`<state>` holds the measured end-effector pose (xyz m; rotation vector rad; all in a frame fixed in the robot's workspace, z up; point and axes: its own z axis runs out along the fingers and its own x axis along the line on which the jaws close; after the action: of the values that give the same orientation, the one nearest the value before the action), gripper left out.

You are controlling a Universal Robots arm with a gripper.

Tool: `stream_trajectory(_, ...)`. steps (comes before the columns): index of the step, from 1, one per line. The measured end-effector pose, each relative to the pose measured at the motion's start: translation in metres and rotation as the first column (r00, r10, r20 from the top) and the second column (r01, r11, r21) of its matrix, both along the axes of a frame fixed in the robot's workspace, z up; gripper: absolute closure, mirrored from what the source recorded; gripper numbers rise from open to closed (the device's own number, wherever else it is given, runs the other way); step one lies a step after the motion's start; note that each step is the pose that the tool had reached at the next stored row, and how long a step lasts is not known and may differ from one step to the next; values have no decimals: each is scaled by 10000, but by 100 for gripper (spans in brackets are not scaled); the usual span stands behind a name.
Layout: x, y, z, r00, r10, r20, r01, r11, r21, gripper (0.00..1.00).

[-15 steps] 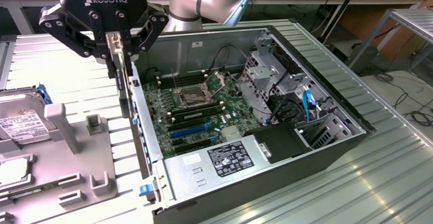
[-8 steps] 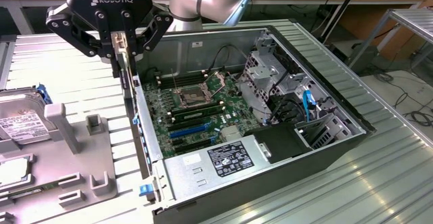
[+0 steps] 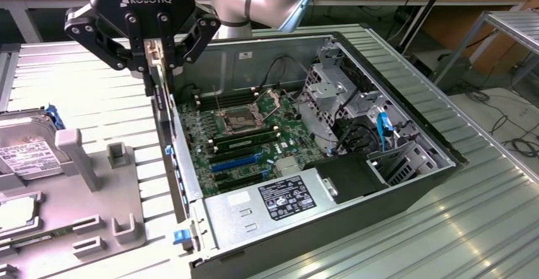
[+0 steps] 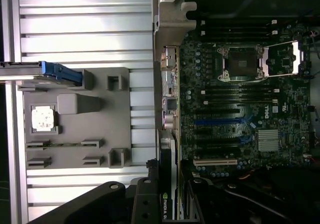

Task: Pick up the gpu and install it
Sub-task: 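Pick up the gpu and move the gpu toward the slot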

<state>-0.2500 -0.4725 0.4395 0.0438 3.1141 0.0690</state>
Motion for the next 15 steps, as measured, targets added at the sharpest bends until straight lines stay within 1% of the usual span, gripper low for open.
stream_trajectory(12, 98, 0, 0, 10000, 0, 0, 0, 10000, 1, 73)
stream_trajectory(15, 141, 0, 0, 10000, 0, 0, 0, 10000, 0, 73)
